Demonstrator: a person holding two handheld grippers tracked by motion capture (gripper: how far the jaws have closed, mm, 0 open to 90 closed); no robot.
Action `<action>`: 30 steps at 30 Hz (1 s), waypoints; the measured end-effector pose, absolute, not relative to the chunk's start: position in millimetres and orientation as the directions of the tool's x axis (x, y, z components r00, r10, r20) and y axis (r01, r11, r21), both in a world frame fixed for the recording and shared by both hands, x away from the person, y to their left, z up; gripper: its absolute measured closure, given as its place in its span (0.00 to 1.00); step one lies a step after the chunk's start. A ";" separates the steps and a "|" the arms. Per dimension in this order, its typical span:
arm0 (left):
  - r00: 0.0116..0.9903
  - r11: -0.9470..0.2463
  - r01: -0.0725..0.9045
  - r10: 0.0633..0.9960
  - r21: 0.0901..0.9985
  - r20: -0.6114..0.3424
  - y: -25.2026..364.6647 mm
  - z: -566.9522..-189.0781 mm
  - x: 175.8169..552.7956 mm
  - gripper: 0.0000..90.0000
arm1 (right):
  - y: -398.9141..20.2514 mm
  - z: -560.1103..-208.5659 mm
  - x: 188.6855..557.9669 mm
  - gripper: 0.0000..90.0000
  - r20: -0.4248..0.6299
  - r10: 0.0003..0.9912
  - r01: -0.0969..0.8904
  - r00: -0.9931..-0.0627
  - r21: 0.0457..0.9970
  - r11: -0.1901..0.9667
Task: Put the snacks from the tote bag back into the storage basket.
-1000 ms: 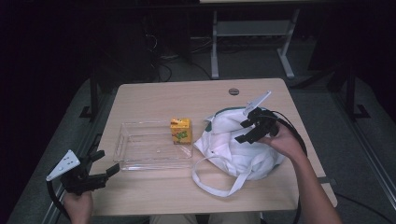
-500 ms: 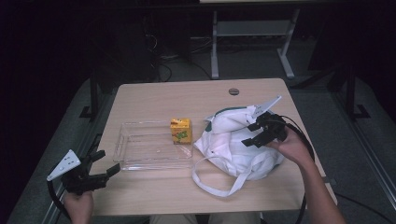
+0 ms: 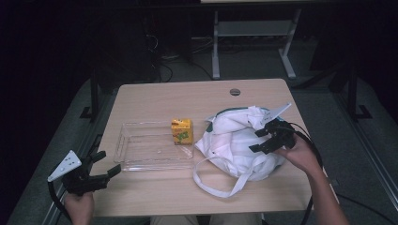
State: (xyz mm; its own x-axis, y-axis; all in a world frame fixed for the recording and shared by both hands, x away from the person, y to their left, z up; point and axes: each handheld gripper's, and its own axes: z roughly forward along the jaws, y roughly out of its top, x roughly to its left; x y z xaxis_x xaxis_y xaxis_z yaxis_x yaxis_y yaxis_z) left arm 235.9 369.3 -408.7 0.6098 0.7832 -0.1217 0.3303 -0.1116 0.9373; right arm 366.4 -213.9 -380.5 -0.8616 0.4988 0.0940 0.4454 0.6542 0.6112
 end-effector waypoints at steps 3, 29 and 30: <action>0.610 -0.113 0.331 0.783 0.937 -0.121 369.6 -408.8 235.9 0.14 | -217.4 -383.2 363.1 0.33 0.097 0.502 0.448 -0.860 0.614 0.650; 0.614 -0.120 0.328 0.781 0.937 -0.115 368.6 -409.3 236.2 0.14 | -249.0 -400.4 331.4 0.33 0.113 0.538 0.472 -0.836 0.647 0.598; 0.614 -0.122 0.330 0.781 0.936 -0.114 368.6 -409.4 236.2 0.14 | -249.7 -400.6 329.8 0.33 0.116 0.540 0.476 -0.834 0.647 0.596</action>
State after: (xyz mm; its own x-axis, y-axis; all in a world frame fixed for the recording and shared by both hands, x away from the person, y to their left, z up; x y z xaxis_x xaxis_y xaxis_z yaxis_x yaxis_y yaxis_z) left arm 236.2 368.6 -409.4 0.6143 0.7808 -0.1144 0.3296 -0.1222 0.9362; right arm 329.8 -249.7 -400.6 -0.8337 0.5399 0.1160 0.4760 0.5960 0.6467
